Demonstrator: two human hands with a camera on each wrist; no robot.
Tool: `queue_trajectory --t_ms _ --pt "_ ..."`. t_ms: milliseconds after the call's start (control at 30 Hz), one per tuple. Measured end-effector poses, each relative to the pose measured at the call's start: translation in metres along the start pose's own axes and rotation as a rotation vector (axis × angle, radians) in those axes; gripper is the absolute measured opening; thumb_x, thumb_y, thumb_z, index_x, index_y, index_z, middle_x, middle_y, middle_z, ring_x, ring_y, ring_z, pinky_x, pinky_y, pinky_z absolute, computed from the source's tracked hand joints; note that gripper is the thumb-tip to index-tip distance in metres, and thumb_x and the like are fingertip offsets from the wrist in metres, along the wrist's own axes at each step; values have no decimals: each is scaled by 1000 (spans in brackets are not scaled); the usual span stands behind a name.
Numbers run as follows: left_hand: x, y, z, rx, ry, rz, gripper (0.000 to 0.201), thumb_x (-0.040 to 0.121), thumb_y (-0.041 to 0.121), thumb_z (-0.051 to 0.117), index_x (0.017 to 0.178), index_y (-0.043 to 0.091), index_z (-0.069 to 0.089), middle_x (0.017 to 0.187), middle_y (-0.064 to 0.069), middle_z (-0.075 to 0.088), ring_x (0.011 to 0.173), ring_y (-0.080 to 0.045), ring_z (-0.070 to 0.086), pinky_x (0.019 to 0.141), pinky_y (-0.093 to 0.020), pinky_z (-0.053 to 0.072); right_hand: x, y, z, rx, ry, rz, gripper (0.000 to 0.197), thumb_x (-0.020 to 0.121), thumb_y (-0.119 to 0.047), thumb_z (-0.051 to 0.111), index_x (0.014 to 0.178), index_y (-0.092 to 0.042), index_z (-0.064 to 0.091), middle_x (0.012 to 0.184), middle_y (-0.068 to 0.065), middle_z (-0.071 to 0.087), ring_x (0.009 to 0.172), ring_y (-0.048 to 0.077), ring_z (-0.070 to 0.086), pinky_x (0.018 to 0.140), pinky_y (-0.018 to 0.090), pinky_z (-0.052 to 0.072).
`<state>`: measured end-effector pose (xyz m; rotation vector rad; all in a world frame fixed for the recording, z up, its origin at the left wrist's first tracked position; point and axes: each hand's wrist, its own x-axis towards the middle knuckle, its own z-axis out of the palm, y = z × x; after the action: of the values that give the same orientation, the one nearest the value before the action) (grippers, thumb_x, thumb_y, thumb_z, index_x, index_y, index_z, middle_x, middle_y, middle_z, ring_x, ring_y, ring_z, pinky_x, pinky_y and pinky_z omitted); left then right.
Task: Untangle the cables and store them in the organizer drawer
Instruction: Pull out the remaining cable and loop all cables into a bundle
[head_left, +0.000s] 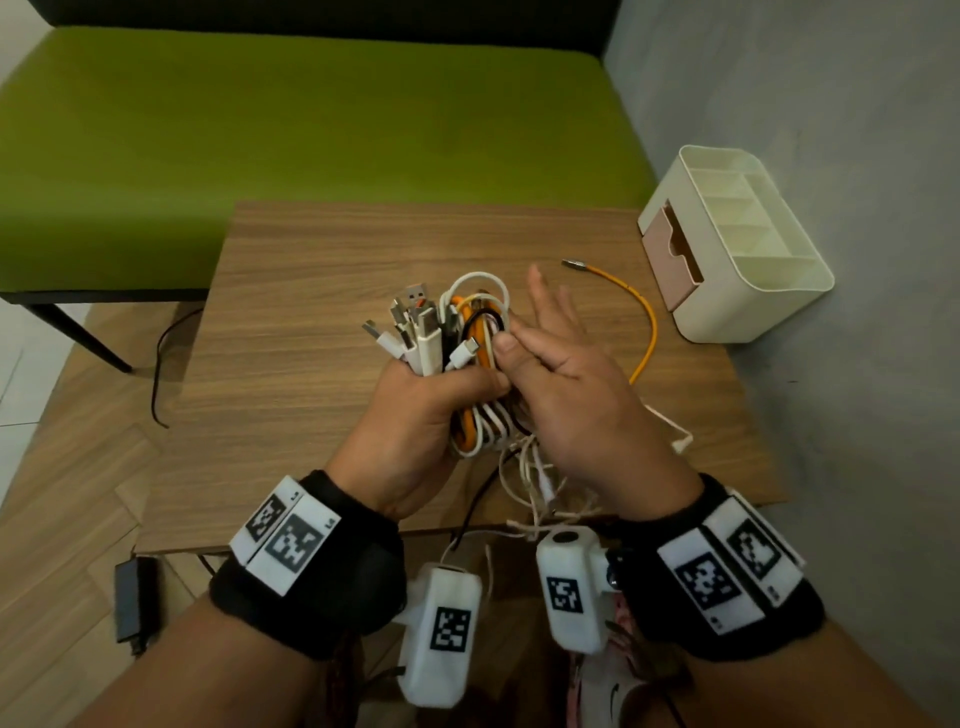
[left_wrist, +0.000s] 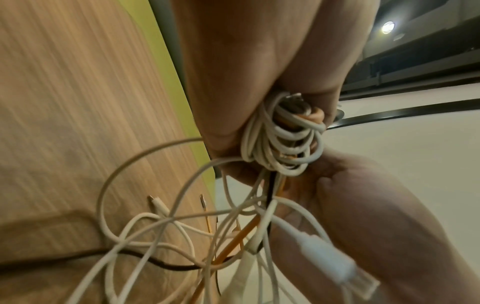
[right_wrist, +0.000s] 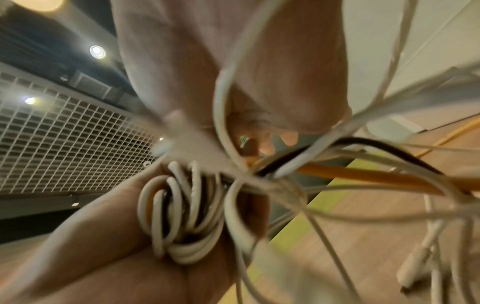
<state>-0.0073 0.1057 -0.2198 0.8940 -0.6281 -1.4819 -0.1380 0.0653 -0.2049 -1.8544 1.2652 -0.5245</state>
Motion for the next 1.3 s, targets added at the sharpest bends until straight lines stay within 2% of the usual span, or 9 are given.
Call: queue_trajectory --t_ms 167,233,333,533,700,800,933,1133,1300 --pt "0 -2 3 -35 -50 -15 23 74 -9 57 95 -2 63 77 -19 61 71 -28 63 70 -39 55 -3 2 -11 311 -51 33 44 93 -45 57 136 -32 58 155 -20 34 123 -13 45 99 22 49" --pt "1 -1 3 -58 -58 -3 22 76 -8 58 96 -3 62 81 -21 60 74 -30 62 72 -40 54 -6 6 -12 445 -67 59 63 85 -51 59 145 -36 45 138 -17 56 114 1 61 102 31 50" --pt "3 4 0 -105 -78 -17 17 79 -5 60 95 2 59 81 -16 61 76 -28 62 76 -42 53 -9 9 -11 486 -303 87 83 77 -49 67 151 -33 31 118 -23 63 113 -7 59 103 25 47" --pt "10 12 -9 -250 -11 -37 11 78 3 59 82 9 50 72 -5 51 64 -15 54 70 -32 51 -5 2 -14 -207 -451 128 42 78 -54 72 117 -44 58 102 -14 68 94 5 63 80 29 51" --pt "9 14 -9 -181 52 13 8 78 4 57 81 9 52 72 -5 52 63 -15 54 69 -31 51 -11 2 -26 -246 -505 160 39 82 -42 69 117 -44 53 102 -16 63 88 7 62 70 29 50" --pt "9 17 -13 -151 91 45 9 76 2 58 80 9 53 72 -7 53 64 -16 54 66 -30 51 -15 8 -34 -1 -315 73 48 85 -25 71 124 -47 54 120 -21 59 83 -2 64 73 29 57" --pt "5 17 -13 -131 45 60 15 78 0 57 86 10 49 72 -7 51 64 -17 54 67 -32 49 -10 13 -39 132 85 -48 14 88 -16 69 89 -29 68 89 -4 69 82 18 65 71 34 55" --pt "3 16 -8 -66 67 81 13 79 -1 58 87 8 53 74 -8 54 65 -19 55 68 -35 47 -19 8 -42 313 -103 -162 18 83 -15 64 98 -23 71 101 -1 67 98 13 64 86 28 53" --pt "5 16 -7 -72 187 141 9 82 -3 57 86 4 53 73 -10 54 63 -19 57 66 -34 49 -22 4 -32 73 221 -380 11 79 -25 73 86 -17 70 97 0 54 96 9 53 84 15 40"
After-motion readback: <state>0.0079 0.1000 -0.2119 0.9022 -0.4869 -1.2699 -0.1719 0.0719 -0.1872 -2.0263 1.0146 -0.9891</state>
